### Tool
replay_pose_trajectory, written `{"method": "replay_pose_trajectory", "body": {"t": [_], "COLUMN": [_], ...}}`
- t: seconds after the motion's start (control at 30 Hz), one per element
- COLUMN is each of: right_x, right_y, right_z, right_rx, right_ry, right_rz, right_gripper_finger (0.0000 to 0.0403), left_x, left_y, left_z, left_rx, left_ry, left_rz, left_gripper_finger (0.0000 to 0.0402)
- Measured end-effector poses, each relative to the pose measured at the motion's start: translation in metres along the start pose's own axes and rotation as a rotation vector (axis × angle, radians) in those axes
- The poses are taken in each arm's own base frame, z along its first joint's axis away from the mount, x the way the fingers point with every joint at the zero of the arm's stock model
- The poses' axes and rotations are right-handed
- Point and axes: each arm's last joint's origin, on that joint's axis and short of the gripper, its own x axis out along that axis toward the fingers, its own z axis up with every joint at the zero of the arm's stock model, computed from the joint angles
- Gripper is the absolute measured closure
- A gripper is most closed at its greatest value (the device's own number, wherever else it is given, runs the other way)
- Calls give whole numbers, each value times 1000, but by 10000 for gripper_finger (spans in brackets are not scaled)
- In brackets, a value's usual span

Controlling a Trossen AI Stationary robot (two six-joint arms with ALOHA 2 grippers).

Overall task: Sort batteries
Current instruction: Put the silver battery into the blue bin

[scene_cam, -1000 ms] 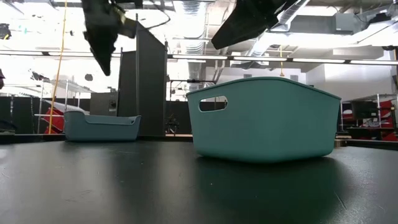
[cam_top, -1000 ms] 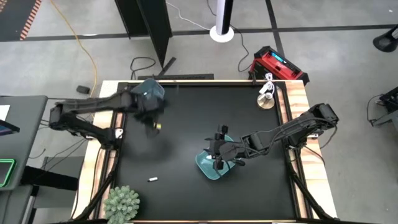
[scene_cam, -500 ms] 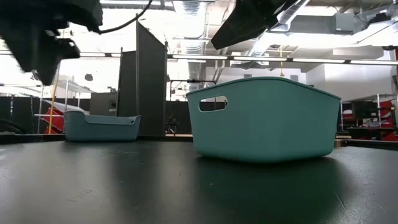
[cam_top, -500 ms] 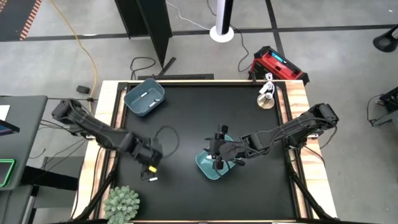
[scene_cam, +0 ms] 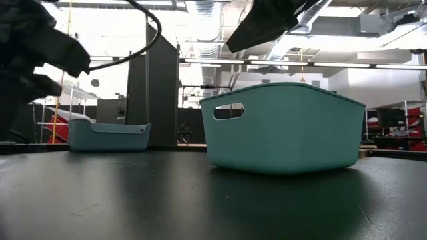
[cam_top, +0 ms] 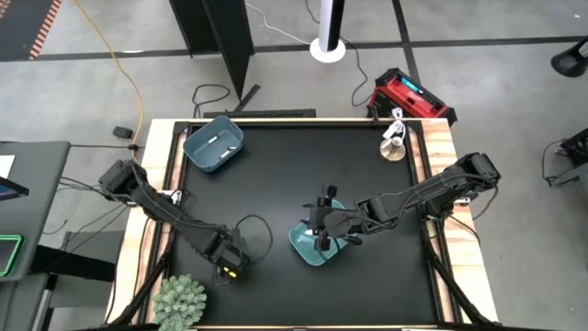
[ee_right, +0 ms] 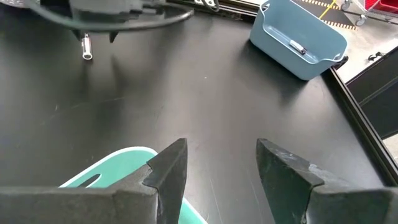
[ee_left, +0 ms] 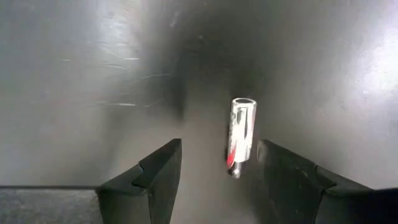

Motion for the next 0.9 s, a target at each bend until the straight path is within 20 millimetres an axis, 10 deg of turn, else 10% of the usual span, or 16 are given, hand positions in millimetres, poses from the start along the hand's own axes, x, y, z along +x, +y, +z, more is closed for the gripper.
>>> {"method": "replay_pose_trajectory", "body": {"t": [0.43,0.77,0.9], "right_x": [0,0,0], "right_y": [0,0,0], "right_z": [0,0,0], "right_rx": [0,-1,-2], "right_ry": [1,1,3], "right_rz": [0,0,0], "right_gripper_finger": [196,196,196], "left_x": [38,39,38], "left_y": [-16,0,3], "left_z": [6,15,19], "left_rx": [37,46,48], "left_ry": [52,87,91], "left_rz": [4,18,14], "left_gripper_finger": [205,365,368]}}
